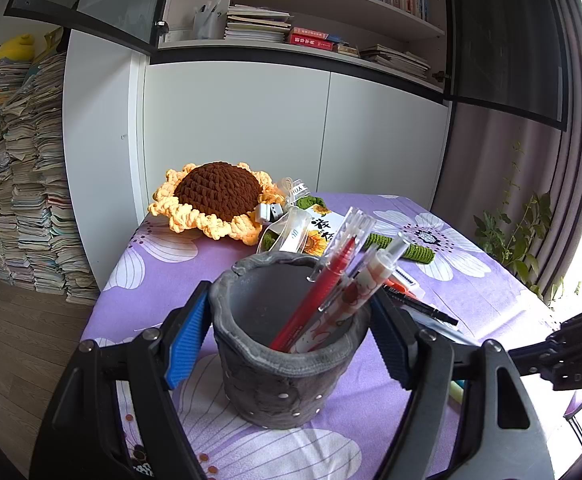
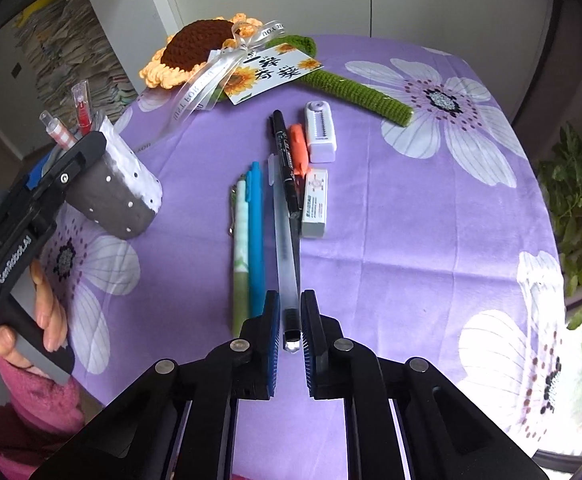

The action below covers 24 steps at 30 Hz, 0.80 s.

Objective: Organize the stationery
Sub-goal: 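Return the right tool to the pens and grasp the clear pen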

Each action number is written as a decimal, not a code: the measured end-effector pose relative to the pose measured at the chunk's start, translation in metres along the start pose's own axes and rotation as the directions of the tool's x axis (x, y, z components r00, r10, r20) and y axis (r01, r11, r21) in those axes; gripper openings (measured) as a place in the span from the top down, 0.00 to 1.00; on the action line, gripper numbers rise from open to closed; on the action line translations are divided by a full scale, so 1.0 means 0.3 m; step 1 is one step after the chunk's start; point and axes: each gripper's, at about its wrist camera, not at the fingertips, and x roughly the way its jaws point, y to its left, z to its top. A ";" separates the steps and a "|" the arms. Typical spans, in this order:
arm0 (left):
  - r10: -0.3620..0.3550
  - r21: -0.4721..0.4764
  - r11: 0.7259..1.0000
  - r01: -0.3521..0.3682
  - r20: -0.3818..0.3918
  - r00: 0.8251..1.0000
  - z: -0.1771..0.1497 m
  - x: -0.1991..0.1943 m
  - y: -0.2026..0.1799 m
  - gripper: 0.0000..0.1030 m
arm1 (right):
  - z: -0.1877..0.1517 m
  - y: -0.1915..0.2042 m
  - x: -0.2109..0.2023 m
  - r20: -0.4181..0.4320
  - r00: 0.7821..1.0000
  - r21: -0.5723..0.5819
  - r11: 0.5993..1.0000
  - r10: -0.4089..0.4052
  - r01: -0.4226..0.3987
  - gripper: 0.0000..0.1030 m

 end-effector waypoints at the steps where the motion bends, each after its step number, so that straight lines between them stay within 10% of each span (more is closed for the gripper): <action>1: 0.000 0.000 1.000 0.000 0.000 1.000 0.000 0.000 0.000 0.28 | -0.013 -0.011 -0.009 -0.004 1.000 0.001 1.000 -0.008 0.008 0.89; 13: -0.003 -0.004 1.000 0.003 -0.012 1.000 0.004 0.003 -0.003 0.28 | -0.102 -0.110 -0.008 -0.099 0.992 0.023 0.996 -0.080 0.082 0.89; 24: -0.016 0.007 1.000 0.016 -0.017 1.000 0.005 0.003 0.001 0.28 | 0.142 -0.126 0.069 -0.056 0.992 -0.009 0.994 -0.111 0.111 0.65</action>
